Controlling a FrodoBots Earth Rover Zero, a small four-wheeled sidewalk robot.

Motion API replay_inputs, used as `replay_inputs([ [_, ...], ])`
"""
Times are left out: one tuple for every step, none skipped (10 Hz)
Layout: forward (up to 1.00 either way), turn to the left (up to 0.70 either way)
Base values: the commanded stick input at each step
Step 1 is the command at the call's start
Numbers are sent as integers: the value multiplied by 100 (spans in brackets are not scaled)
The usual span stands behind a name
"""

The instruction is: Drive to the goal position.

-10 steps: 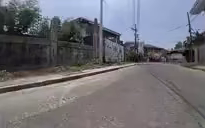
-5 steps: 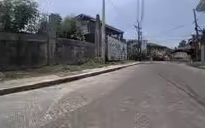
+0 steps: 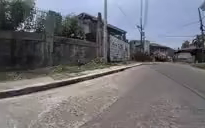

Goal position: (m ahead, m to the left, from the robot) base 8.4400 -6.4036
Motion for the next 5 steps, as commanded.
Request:
replay_inputs([
  [100, 0],
  [100, 0],
  [100, 0],
  [100, 0],
  [100, -1],
])
